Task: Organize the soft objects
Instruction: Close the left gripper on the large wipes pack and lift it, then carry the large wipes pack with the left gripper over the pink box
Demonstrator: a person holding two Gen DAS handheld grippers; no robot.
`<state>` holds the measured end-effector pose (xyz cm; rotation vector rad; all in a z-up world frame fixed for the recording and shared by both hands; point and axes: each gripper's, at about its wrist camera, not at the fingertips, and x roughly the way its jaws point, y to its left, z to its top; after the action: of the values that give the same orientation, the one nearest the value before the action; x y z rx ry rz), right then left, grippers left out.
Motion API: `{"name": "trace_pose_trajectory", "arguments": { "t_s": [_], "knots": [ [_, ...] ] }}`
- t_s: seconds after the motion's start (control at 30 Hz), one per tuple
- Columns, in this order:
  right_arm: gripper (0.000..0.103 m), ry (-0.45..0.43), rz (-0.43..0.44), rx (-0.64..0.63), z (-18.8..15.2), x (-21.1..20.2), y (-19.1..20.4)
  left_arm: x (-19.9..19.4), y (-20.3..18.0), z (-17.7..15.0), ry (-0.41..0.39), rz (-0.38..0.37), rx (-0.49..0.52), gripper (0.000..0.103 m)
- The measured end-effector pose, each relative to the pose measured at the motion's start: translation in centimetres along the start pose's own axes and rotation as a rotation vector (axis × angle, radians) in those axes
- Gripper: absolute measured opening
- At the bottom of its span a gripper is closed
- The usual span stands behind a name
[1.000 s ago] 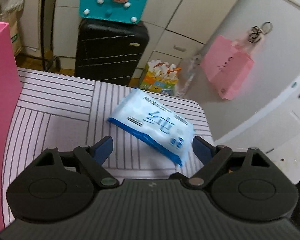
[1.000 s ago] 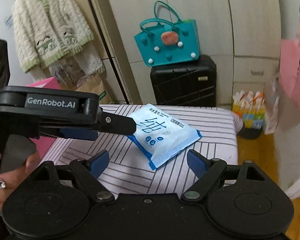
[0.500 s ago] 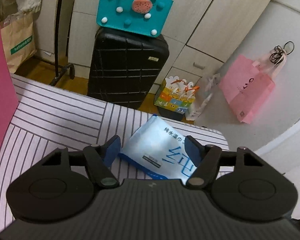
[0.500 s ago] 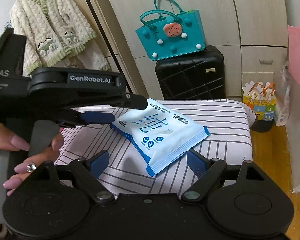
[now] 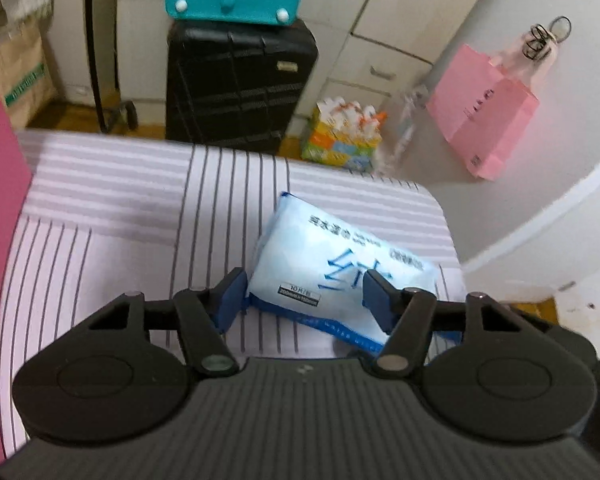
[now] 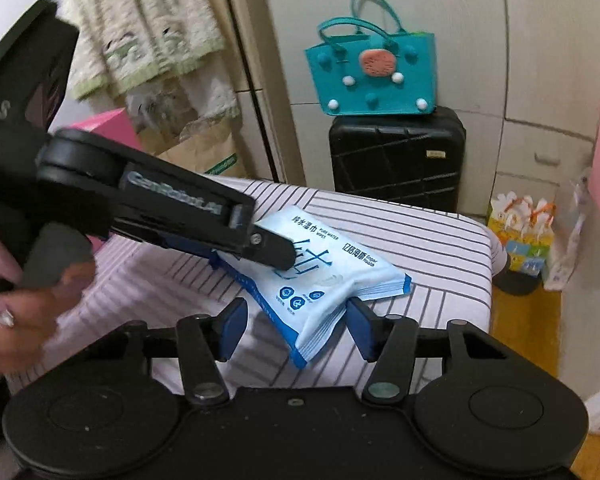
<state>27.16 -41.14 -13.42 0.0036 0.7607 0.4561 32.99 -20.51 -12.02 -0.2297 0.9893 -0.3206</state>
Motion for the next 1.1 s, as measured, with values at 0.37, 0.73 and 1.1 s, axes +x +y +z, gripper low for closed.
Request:
{"name": "trace_pose_trajectory", "arguments": {
  "t_s": [0.37,0.73,1.1],
  "knots": [
    [0.082,-0.021,0.020,0.006,-1.9,-3.0,-1.2,-2.0,1.5,-3.2,0.107,-0.172,-0.049,0.053],
    [0.062,-0.005,-0.006,0.149,-2.4,-2.0,-1.7,-1.8,0.6,-2.8,0.068,-0.137,0.046,0.052],
    [0.060,-0.016,-0.133,0.041,-2.6,-2.1,1.6,-2.1,-0.2,-4.4,0.044,-0.167,0.075,0.050]
  ]
}}
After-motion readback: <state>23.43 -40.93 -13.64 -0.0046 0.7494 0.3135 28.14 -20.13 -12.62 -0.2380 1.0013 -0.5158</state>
